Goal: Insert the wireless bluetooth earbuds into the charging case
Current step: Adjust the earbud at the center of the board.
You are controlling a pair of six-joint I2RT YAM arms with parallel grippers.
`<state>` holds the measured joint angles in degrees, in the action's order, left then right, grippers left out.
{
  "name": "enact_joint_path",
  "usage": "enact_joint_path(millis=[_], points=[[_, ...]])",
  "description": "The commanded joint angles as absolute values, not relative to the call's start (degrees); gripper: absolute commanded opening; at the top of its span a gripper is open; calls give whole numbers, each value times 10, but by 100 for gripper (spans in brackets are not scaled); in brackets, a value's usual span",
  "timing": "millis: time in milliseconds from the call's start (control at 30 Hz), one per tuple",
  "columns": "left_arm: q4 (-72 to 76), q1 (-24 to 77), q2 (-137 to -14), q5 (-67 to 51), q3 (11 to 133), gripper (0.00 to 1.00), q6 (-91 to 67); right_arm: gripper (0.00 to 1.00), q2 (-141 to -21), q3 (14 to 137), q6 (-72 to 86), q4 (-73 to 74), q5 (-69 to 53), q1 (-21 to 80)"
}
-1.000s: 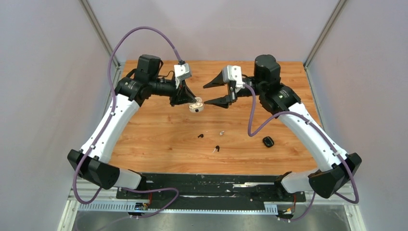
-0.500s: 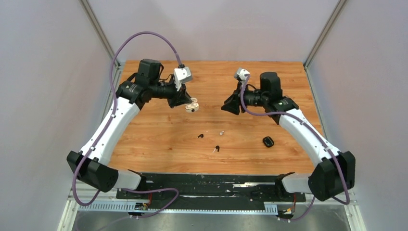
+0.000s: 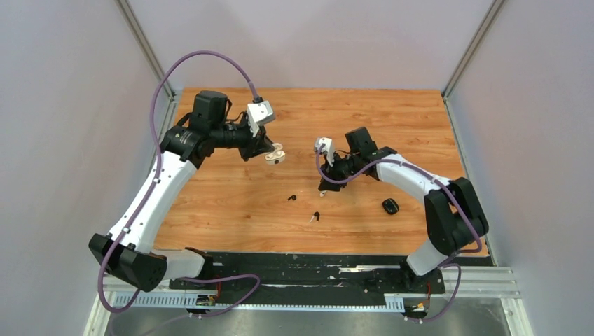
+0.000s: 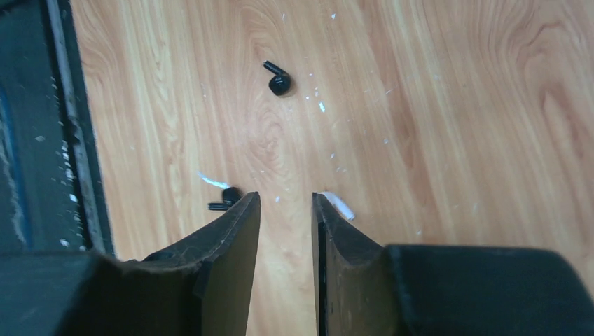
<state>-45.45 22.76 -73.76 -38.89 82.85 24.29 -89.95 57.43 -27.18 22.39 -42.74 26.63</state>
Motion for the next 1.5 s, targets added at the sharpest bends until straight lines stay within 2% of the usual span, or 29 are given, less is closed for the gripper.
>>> enact_joint_path(millis=[0,133,333,467,1000,1100,1267,1367,1467], points=[[-430,222,-717,-394,826,0,226,31,-949,646,-498,305,-450,268],[-424,218,-715,-398,823,0,218,31,-996,678,-639,383,-419,285],[-423,210,-710,-398,820,0,215,37,-1045,702,-699,398,-371,301],[-422,206,-709,-399,819,0,215,37,-1071,719,-713,398,-356,305],[-415,199,-713,-411,814,0,207,14,-1086,730,-693,397,-359,308],[-413,200,-717,-415,815,0,205,12,-1087,752,-617,388,-372,304],[-411,200,-726,-419,814,0,193,11,-1056,730,-221,274,-503,244],[-421,200,-734,-418,824,0,194,6,-1030,654,-20,188,-476,215],[-429,200,-741,-415,834,0,195,9,-1011,593,64,164,-442,200]])
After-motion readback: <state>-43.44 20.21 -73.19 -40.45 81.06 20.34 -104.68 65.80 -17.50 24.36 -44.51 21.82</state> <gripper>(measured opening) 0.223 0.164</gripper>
